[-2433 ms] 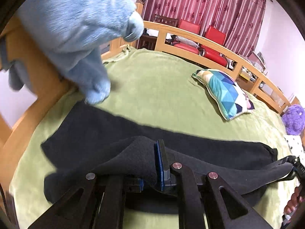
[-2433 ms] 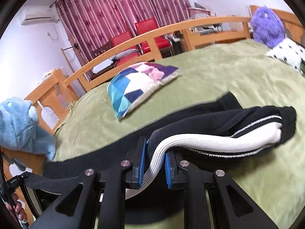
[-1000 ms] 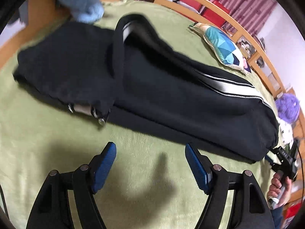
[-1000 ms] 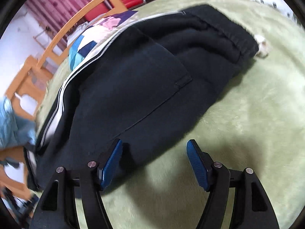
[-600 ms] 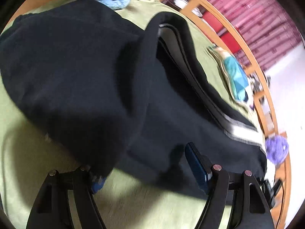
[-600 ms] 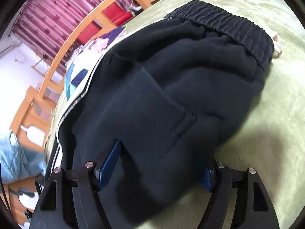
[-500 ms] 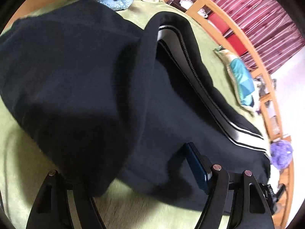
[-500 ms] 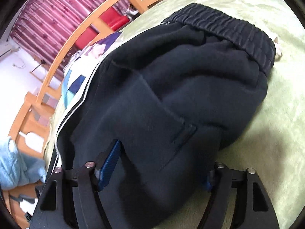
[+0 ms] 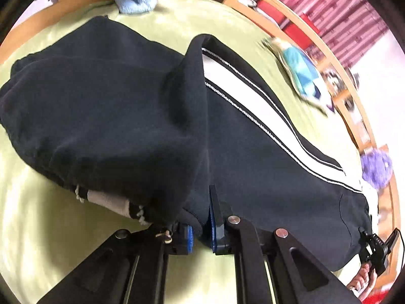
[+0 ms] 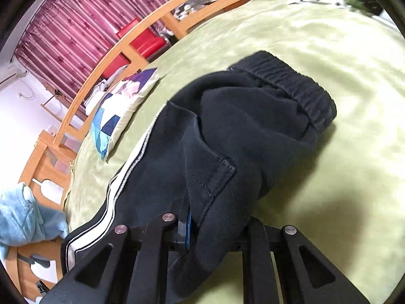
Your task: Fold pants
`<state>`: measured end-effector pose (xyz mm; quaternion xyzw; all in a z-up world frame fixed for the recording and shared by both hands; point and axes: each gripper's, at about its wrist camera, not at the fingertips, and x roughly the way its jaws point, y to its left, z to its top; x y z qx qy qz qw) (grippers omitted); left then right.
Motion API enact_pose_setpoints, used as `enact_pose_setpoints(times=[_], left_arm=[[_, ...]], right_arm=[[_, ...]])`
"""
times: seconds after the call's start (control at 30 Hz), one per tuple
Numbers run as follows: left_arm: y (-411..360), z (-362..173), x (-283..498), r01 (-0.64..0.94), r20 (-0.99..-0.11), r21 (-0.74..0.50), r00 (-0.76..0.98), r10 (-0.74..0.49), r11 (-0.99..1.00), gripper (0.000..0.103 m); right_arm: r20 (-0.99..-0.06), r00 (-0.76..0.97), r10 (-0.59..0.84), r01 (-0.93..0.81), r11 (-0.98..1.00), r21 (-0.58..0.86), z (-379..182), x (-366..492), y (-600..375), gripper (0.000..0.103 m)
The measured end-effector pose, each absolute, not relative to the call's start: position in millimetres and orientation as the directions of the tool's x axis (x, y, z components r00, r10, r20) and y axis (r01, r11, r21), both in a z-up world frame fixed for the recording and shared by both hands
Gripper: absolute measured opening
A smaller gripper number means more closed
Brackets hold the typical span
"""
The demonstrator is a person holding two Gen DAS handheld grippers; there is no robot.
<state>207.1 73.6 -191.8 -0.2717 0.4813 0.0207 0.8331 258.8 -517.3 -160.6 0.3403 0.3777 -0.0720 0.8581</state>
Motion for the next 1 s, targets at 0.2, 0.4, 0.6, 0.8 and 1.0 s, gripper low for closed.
enact_pose_setpoints(times=[0.2, 0.4, 0.6, 0.8, 1.0], left_arm=[[14, -191, 124, -0.188, -0.804, -0.467, 0.497, -0.327, 0.864, 0.010], [-30, -189, 88, -0.097, -0.836, -0.396, 0.449, -0.315, 0.913, 0.021], [-40, -172, 66, 0.010, -0.877, -0.271, 0.409, -0.251, 0.962, 0.045], [-33, -142, 43, 0.109, -0.822, -0.219, 0.514, -0.244, 0.970, 0.050], [3, -122, 54, 0.085, -0.775, -0.151, 0.608, -0.171, 0.985, 0.058]], right_arm=[[-0.730, 0.680, 0.068, 0.443, 0.756, 0.483, -149, 143, -582, 0.015], [-0.800, 0.599, 0.024, 0.545, 0.720, 0.430, -171, 65, -637, 0.025], [-0.841, 0.530, -0.112, 0.523, 0.823, 0.220, -155, 25, -606, 0.048], [-0.773, 0.612, -0.167, 0.438, 0.885, 0.155, -108, 6, -559, 0.052], [-0.706, 0.699, -0.110, 0.336, 0.923, 0.189, -91, 42, -499, 0.059]])
